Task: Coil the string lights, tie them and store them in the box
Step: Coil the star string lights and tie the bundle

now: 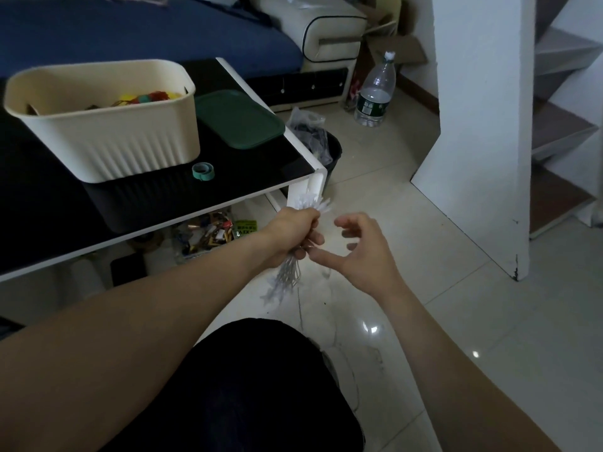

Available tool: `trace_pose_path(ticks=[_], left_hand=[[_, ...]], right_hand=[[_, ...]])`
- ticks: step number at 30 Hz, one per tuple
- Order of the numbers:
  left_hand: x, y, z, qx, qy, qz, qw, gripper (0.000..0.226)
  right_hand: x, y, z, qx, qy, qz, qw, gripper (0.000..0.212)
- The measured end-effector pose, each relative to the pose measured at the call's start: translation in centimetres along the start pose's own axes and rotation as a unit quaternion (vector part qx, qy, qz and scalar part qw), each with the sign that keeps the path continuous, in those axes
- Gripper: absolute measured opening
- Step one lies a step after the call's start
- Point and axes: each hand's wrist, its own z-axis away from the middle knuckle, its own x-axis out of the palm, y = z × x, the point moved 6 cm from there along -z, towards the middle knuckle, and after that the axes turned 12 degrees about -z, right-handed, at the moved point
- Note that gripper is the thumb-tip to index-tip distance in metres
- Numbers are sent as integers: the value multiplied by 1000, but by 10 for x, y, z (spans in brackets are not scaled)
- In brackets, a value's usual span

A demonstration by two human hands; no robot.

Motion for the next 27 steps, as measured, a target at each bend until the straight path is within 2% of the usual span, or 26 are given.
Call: trace_pose_path(ticks=[2,3,5,7,9,11,13,17,22,27], left_hand=[[-3,2,-3,-2,2,34,999,28],[-4,2,-3,-5,4,51,999,29],[-8,3,-4,-12,13,82,996,30],[-11,5,-4,-14,22,100,995,30],[-15,5,-6,-11,27,96,995,31],[-18,4,-7,-7,32,86,996,31],[-19,4,-7,-2,30,85,996,30],[-11,7,-4,18,1,79,997,32],[3,13,4,62,-71,58,994,28],[12,14,7,90,-93,54,990,25]], right_hand=[[5,26,10,118,-10,-54,991,83],[11,39,15,184,-25,-89,979,85],[21,58,25,273,-62,-151,948,67],[28,61,31,296,-107,-199,928,37],[28,58,31,293,-104,-270,911,26],[21,49,24,268,-67,-336,900,24],[10,35,14,225,-21,-357,906,20],[-9,6,0,141,51,-333,931,14],[-13,-8,-7,117,111,-294,942,11],[-11,-18,-9,24,112,-158,981,13]])
